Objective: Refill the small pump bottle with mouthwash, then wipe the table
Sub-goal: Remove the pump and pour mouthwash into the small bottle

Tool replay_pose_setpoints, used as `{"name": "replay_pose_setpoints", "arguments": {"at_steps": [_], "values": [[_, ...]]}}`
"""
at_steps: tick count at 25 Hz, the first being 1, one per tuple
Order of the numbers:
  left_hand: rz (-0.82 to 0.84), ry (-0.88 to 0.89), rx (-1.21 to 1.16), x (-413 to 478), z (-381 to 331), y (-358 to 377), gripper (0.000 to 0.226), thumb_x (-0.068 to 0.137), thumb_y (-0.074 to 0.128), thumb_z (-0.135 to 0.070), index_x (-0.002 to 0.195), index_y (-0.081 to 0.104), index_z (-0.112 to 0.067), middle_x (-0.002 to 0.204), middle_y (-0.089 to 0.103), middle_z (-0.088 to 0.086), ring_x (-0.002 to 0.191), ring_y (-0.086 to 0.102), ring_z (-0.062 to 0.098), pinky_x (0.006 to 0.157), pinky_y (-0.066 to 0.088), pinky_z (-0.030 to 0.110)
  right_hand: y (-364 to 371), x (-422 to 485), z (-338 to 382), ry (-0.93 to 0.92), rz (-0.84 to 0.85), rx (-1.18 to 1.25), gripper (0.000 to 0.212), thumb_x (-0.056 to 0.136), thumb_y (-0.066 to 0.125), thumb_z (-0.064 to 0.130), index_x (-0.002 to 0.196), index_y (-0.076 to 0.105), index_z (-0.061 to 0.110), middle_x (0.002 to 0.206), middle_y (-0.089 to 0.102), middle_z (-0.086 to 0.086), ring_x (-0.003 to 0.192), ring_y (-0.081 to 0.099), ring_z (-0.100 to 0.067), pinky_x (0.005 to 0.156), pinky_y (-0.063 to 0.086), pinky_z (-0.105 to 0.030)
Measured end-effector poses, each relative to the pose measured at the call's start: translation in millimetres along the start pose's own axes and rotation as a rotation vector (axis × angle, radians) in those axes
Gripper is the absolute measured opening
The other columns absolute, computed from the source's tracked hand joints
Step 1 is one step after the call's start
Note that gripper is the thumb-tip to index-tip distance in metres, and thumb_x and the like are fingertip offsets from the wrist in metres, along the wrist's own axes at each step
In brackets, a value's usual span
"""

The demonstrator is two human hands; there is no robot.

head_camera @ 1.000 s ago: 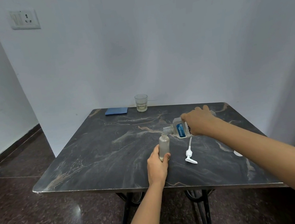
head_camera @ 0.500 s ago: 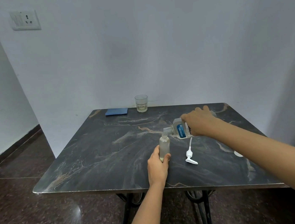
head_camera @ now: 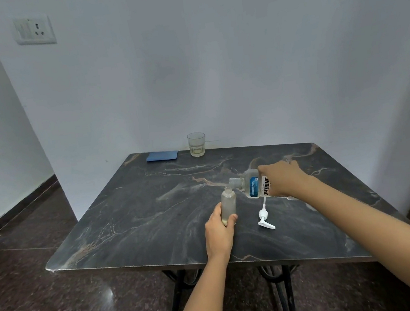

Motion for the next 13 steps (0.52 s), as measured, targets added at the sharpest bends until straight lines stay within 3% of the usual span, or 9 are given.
{"name": "replay_pose_setpoints", "arguments": {"at_steps": [4, 7, 10, 13], "values": [[0.000, -0.015, 0.004, 0, 3, 1, 0.035, 0.088, 0.062, -0.036, 0.122, 0.056, -0.029, 0.107, 0.067, -0.009, 0.097, 0.063, 0.010, 0.089, 0.054, 0.039, 12, -9, -2, 0.019, 0.015, 0.209, 0.044, 0.086, 0.058, 0.027, 0.127, 0.044, 0.020, 0.121, 0.061, -0.002, 0.116, 0.053, -0.030, 0.099, 0.035, -0.045], [-0.003, -0.008, -0.004, 0, 1, 1, 0.032, 0.088, 0.063, -0.033, 0.120, 0.056, -0.029, 0.103, 0.068, -0.009, 0.093, 0.064, 0.010, 0.087, 0.054, 0.039, 31, -10, -7, 0.015, 0.004, 0.343, 0.037, 0.083, 0.061, 0.023, 0.116, 0.046, 0.020, 0.113, 0.064, -0.003, 0.108, 0.056, -0.028, 0.095, 0.037, -0.043], [-0.007, 0.004, -0.013, 0, 2, 0, 0.031, 0.089, 0.064, -0.030, 0.119, 0.057, -0.030, 0.102, 0.068, -0.010, 0.093, 0.064, 0.009, 0.086, 0.054, 0.038, 50, -9, -17, 0.009, -0.037, 0.625, 0.033, 0.077, 0.070, 0.022, 0.100, 0.048, 0.015, 0.100, 0.066, -0.003, 0.095, 0.061, -0.025, 0.083, 0.047, -0.036], [-0.004, 0.012, -0.030, 1, 4, 2, 0.032, 0.089, 0.064, -0.031, 0.120, 0.057, -0.032, 0.104, 0.068, -0.013, 0.095, 0.064, 0.008, 0.088, 0.054, 0.038, 62, -12, -30, 0.031, -0.128, 0.927, 0.034, 0.076, 0.075, 0.016, 0.103, 0.055, 0.012, 0.094, 0.067, -0.001, 0.084, 0.061, -0.019, 0.072, 0.046, -0.027]]}}
Point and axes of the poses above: each hand's wrist, its own x-axis towards the middle knuckle, its own y-axis out of the palm, z = x × y, the point moved 4 cm from there along x, towards the middle knuckle
